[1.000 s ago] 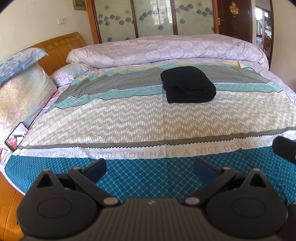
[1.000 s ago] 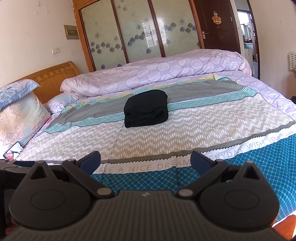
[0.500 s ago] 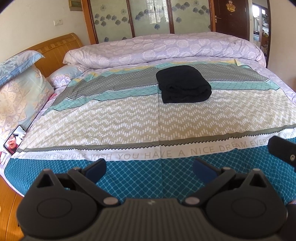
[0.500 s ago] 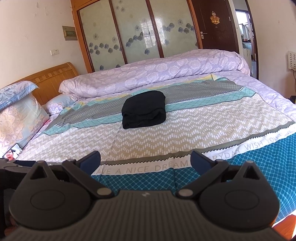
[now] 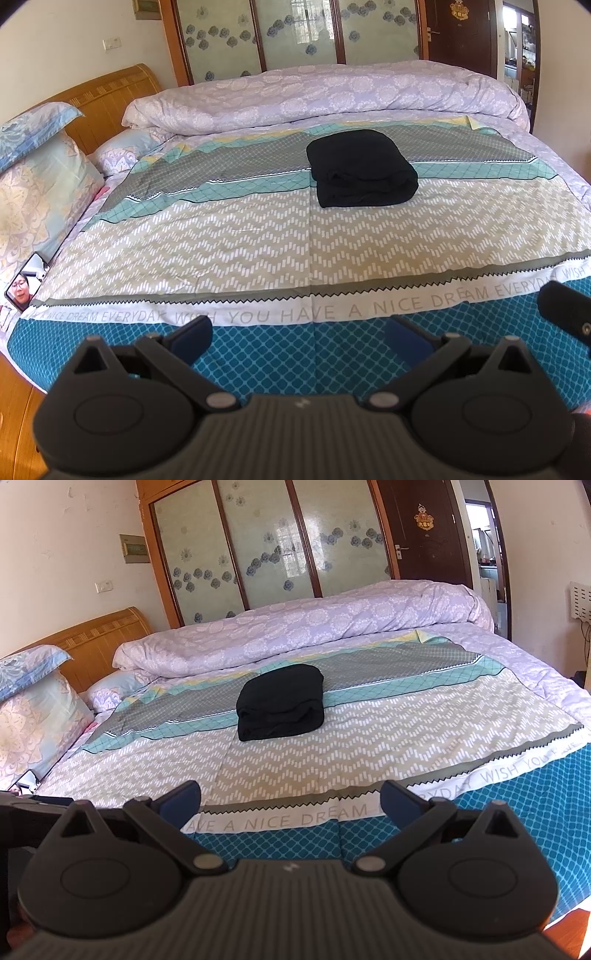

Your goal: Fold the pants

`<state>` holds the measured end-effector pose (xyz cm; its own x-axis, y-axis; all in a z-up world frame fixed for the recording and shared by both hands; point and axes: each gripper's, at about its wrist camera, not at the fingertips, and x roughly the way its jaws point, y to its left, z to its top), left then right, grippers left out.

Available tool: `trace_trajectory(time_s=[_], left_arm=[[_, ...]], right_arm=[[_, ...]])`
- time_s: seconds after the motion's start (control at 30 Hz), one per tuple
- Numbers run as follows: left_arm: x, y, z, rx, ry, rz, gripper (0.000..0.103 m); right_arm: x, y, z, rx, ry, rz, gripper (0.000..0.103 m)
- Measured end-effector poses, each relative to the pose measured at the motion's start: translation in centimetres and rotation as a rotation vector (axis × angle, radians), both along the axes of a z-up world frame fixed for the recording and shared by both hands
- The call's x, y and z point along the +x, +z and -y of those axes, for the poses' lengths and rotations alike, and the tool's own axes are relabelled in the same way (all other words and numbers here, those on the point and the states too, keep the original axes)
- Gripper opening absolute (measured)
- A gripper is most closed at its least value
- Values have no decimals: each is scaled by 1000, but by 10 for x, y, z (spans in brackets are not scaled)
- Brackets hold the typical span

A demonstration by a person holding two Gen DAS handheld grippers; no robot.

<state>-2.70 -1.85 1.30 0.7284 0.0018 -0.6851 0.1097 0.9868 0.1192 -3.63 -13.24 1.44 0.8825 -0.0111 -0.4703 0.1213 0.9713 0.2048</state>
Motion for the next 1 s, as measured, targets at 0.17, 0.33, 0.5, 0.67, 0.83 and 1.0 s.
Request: trace_trajectory(time_s=[0.17,0.33,0.5,0.67,0.83,1.0], left_arm=[[-1,2,1,4,2,8,103],[-1,2,1,5,7,12,103],[0,1,0,3,16,12,103],[-1,1,0,17,27,23,103],[-1,2,1,21,24,36,103],[-3,3,1,16,20,45,103]], right_arm=[[0,0,2,3,4,-3,103],[1,-1,3,4,3,-2,103],[1,-1,3,5,6,-5,103],[2,-1,4,4,9,-3,103],[2,-1,5,5,10,-3,103],[2,-1,5,5,12,-2,103]])
